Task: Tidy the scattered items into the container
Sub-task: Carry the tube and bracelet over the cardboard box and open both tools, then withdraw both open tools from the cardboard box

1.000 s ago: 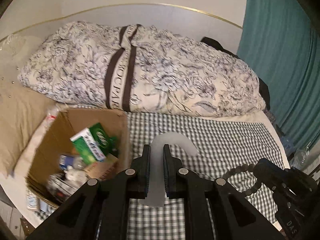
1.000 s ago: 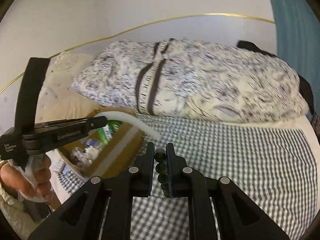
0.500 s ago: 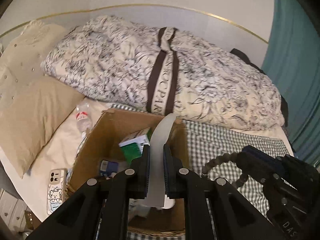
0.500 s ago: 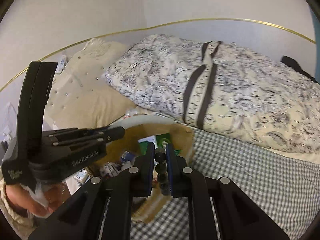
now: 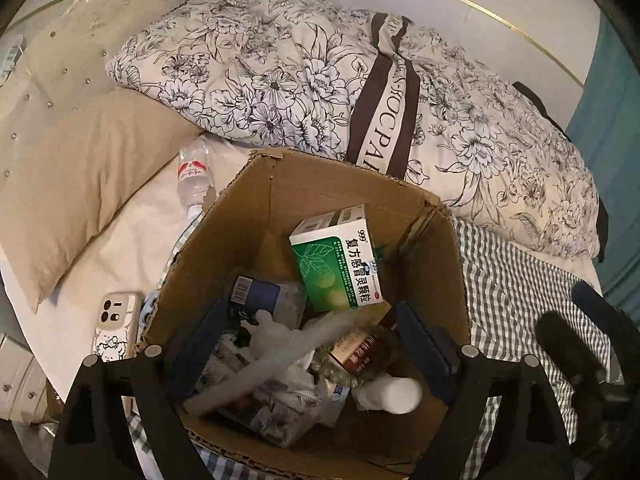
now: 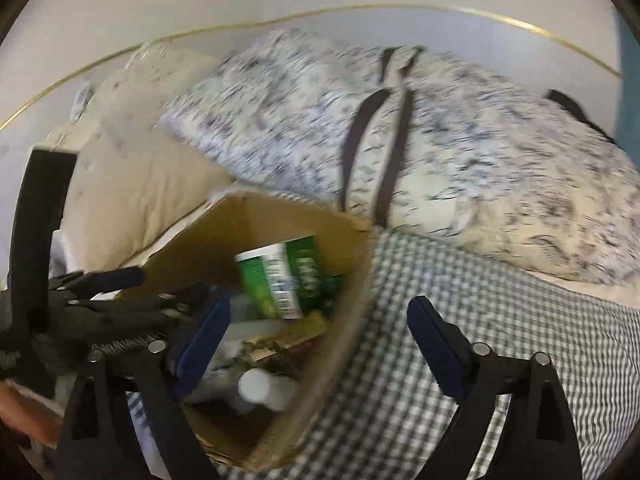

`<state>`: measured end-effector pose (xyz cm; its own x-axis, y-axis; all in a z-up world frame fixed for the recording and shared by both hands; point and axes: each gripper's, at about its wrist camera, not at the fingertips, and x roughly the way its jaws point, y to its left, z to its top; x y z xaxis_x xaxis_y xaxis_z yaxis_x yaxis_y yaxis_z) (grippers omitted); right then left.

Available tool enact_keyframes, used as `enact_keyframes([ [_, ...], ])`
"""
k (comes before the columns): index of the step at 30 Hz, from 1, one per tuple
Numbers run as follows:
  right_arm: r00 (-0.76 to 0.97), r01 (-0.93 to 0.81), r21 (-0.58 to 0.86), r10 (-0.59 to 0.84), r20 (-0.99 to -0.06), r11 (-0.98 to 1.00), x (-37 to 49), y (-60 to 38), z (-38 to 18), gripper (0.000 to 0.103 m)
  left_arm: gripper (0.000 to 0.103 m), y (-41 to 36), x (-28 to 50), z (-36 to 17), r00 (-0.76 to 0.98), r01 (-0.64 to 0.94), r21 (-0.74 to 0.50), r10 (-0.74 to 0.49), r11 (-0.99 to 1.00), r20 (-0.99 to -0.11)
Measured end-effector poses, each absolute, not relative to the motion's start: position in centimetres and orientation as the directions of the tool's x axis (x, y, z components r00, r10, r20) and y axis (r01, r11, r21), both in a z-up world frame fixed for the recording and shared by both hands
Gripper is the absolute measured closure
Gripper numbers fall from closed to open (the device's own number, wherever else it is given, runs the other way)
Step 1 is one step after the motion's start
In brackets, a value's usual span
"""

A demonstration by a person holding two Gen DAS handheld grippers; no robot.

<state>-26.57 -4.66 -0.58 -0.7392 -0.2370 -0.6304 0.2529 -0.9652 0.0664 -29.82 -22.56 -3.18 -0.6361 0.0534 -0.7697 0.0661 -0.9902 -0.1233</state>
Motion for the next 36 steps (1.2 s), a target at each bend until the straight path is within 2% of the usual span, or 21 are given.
enact_keyframes([
  [8, -0.79, 0.061, -0.009, -0.043, -0.611, -0.998, -21.7, 1.4, -0.4, 0.008, 0.005, -18.0, -25.1, -2.5, -0.721, 0.007, -0.075, 0.047, -0.997, -0.692],
  [11, -0.807, -0.024, 0.011, 0.013, -0.591, -1.0, -19.2, 4.1, -0.5, 0.006, 0.0, -16.7, -22.9, -2.5, -0.74, 0.016, -0.081, 0.043, -0.997, -0.671],
  [15, -0.804, -0.1, 0.025, 0.066, -0.592, -0.995, -16.5, 6.9, -0.6, 0.005, 0.0, -15.2, -21.2, -2.1, -0.76, 0.006, -0.073, 0.043, -0.997, -0.648],
  [23, -0.789, -0.168, 0.051, 0.103, -0.605, -0.985, -13.8, 9.6, -0.9, 0.005, 0.0, -13.6, -20.0, -2.1, -0.756, 0.001, -0.055, 0.035, -0.999, -0.654],
  [36, -0.794, -0.157, 0.044, 0.1, -0.599, -0.987, -12.6, 9.6, -0.7, 0.005, 0.0, -12.5, -19.1, -1.5, -0.763, -0.026, -0.032, 0.041, -0.999, -0.645],
])
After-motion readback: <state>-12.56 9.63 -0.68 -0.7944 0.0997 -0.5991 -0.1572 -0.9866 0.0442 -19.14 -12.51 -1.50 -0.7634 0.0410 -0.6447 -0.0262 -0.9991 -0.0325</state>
